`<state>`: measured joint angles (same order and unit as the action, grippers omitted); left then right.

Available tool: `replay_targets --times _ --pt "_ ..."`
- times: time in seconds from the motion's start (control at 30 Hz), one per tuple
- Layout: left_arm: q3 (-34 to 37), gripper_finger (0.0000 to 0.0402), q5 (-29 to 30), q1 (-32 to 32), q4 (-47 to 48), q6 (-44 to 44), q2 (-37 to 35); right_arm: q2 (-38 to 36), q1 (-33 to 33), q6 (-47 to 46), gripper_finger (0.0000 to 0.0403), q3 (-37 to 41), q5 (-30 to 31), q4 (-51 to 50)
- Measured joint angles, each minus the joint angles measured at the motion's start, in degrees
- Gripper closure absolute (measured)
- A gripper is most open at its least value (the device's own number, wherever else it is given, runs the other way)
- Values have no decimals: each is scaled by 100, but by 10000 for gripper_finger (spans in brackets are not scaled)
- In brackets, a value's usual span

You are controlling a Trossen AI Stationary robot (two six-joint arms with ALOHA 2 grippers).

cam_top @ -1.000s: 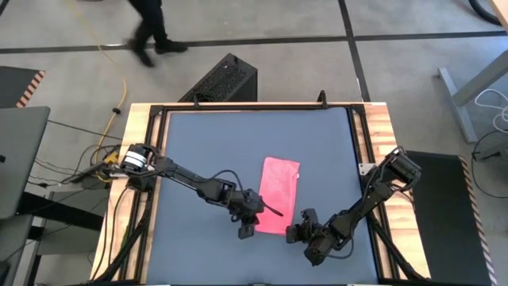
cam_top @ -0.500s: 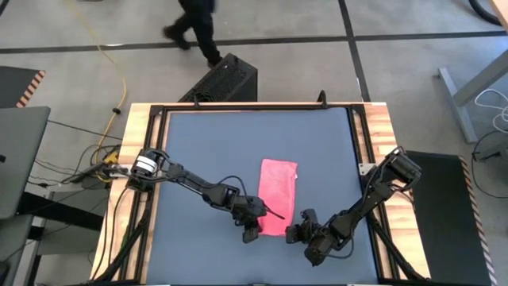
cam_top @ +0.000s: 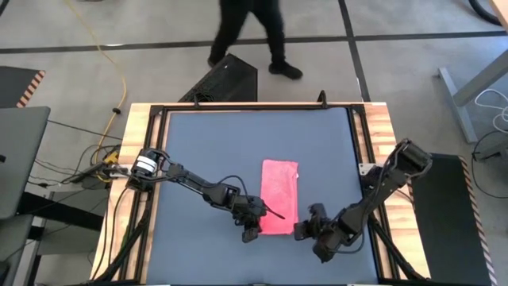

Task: Roll towel
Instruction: Roll the pink microfiber towel

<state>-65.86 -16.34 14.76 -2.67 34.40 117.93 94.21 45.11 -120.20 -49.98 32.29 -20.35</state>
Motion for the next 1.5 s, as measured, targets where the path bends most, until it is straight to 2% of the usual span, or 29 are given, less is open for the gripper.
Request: replay_targets --times 0.07,0.2,0.37,0.5,0.77,0.87,1.1,1.2,1.27,1.33,1.5 --pt "-9 401 -9 0 6 1 2 -6 -47 166 367 0 -214 17" --pt "-7 401 -21 -12 10 -5 4 -8 -67 351 358 0 -246 -92" --pt "-7 401 -33 -13 12 -8 7 -8 -43 367 329 2 -247 -300" --pt "-2 401 4 -13 -44 -11 9 -8 -46 365 289 2 -243 -314" --pt "2 401 132 -26 -112 -69 11 -8 -112 133 183 2 -219 -446" --pt "7 401 269 -30 -131 -60 -29 -49 -139 49 160 2 -107 -337" --pt "22 401 1261 -38 242 -729 -593 -555 30 714 158 2 925 -447" --pt "61 402 1437 -42 310 -1110 -978 -824 77 1176 164 2 1033 -603" --pt "83 402 1342 -53 300 -1136 -1233 -968 112 1453 167 2 1058 -602" --pt "106 401 978 -78 136 -972 -1430 -1122 166 1550 170 3 1155 -654" --pt "487 402 150 -70 -637 13 -2005 -1449 432 1224 177 2 1816 -899"
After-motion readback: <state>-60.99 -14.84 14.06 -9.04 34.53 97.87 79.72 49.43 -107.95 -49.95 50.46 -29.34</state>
